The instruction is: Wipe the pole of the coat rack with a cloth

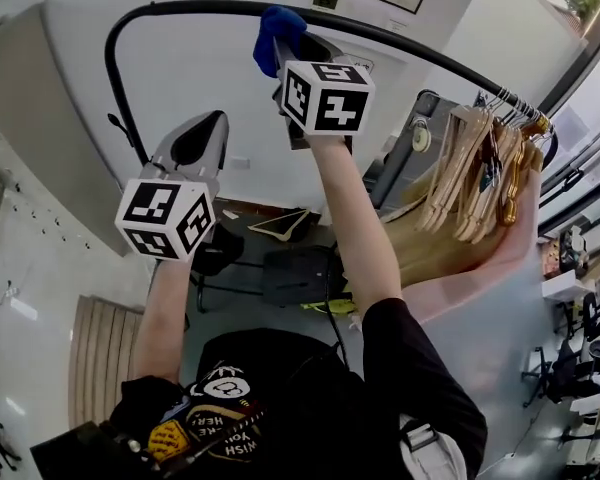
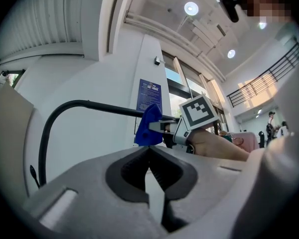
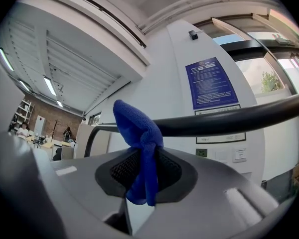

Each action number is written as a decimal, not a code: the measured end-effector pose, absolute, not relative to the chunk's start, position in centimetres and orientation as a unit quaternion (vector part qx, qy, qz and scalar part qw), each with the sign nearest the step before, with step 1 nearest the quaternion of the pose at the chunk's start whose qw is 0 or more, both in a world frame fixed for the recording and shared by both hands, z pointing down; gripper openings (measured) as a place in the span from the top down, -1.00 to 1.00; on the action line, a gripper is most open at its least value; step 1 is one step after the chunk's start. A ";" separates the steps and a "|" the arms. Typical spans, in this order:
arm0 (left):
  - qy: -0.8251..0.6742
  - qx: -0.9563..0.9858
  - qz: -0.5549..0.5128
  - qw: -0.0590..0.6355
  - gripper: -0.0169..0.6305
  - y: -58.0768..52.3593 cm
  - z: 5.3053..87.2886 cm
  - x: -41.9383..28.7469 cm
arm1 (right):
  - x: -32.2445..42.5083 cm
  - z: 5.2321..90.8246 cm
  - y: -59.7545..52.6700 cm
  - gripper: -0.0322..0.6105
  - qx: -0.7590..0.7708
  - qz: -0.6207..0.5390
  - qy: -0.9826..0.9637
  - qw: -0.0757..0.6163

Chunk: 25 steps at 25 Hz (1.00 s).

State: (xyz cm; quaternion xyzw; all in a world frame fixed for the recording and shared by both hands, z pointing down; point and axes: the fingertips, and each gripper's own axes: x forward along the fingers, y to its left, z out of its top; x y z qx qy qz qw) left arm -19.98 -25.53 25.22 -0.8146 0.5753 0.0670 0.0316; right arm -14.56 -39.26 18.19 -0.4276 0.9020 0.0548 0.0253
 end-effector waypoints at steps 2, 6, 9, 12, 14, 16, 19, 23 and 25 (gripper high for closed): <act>0.564 -0.822 0.069 0.029 0.94 -26.2 25.3 -19.2 | -12.6 18.2 -39.5 0.66 -0.444 0.056 0.894 0.026; 0.525 -0.848 0.073 0.027 0.94 -27.6 25.0 -15.6 | -7.2 18.2 -40.0 0.66 -0.487 0.055 0.871 0.025; 0.492 -0.867 0.073 0.031 0.94 -28.0 24.9 -11.9 | -1.5 18.2 -39.9 0.66 -0.525 0.054 0.849 0.027; 0.459 -0.885 0.069 0.031 0.94 -28.6 25.1 -7.9 | 5.0 18.1 -40.0 0.66 -0.571 0.052 0.819 0.027; 0.438 -0.896 0.068 0.029 0.94 -29.0 25.1 -5.7 | 9.3 18.1 -40.2 0.66 -0.602 0.047 0.796 0.028; 0.421 -0.904 0.067 0.027 0.94 -29.2 25.2 -3.7 | 13.0 18.0 -40.4 0.66 -0.629 0.042 0.776 0.029; 0.401 -0.913 0.067 0.024 0.94 -29.5 25.2 -1.6 | 17.0 17.8 -40.3 0.66 -0.658 0.042 0.752 0.032; 0.384 -0.920 0.068 0.023 0.94 -29.5 25.1 0.4 | 19.2 17.8 -39.8 0.67 -0.673 0.040 0.738 0.026; 0.380 -0.922 0.069 0.024 0.94 -29.3 25.0 1.0 | 19.8 17.7 -39.7 0.67 -0.678 0.042 0.733 0.016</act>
